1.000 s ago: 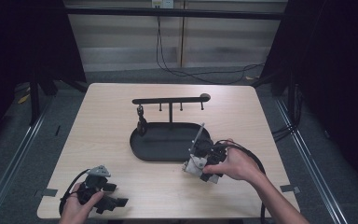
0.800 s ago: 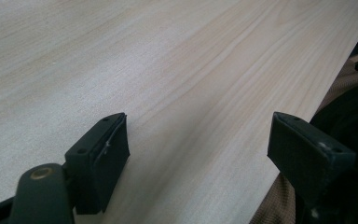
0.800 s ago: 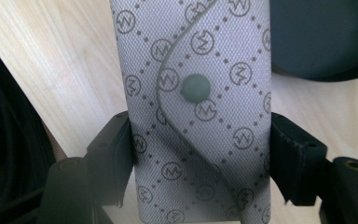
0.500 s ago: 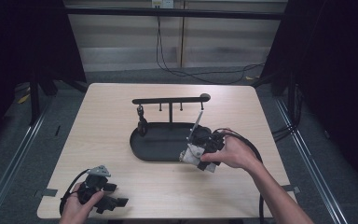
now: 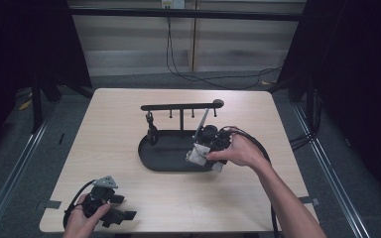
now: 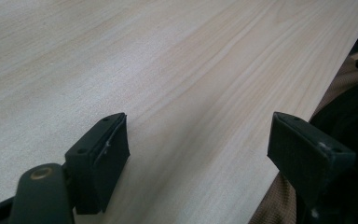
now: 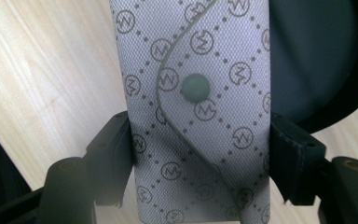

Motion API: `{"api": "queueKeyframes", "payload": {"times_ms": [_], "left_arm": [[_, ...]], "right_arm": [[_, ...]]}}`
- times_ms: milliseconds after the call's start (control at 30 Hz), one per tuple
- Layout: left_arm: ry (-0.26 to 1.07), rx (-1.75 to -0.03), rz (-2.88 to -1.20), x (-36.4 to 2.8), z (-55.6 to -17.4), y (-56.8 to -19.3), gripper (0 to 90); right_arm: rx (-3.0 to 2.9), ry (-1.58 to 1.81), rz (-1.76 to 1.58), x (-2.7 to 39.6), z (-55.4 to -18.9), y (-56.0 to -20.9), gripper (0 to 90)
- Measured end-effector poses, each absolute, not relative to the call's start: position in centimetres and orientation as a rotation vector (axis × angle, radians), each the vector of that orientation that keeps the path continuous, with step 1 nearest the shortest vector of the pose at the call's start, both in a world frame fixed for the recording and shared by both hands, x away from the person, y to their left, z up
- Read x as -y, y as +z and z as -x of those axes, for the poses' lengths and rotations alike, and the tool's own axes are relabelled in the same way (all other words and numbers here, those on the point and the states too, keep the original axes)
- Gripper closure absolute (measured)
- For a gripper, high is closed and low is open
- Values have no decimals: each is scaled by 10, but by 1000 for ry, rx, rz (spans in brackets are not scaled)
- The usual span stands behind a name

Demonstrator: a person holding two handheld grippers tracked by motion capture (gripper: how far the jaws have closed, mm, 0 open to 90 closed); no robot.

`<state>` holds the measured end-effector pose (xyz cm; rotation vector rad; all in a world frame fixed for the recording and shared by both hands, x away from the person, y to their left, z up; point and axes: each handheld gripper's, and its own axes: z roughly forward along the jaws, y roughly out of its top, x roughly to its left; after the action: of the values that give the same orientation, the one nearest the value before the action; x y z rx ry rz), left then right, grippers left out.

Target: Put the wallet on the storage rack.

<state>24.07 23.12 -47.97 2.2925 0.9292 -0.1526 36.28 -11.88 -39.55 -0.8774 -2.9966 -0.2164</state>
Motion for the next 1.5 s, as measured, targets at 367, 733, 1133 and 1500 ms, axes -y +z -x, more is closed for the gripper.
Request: {"api": "queueKeyframes", "payload": {"times_ms": [367, 733, 1133, 1500], "left_arm": [[-146, -933, -2285, -231, -240, -480, 204], [-149, -932, -2279, -233, -239, -479, 204], [-150, -930, -2287, -232, -239, -479, 204], [-152, -927, -2288, -231, -238, -480, 204]], "right_arm": [[2982, -223, 922, 119, -383, -402, 309], [2977, -195, 973, 119, -397, -416, 309], [2985, -195, 981, 113, -404, -425, 309], [3000, -176, 994, 115, -408, -432, 308]]}}
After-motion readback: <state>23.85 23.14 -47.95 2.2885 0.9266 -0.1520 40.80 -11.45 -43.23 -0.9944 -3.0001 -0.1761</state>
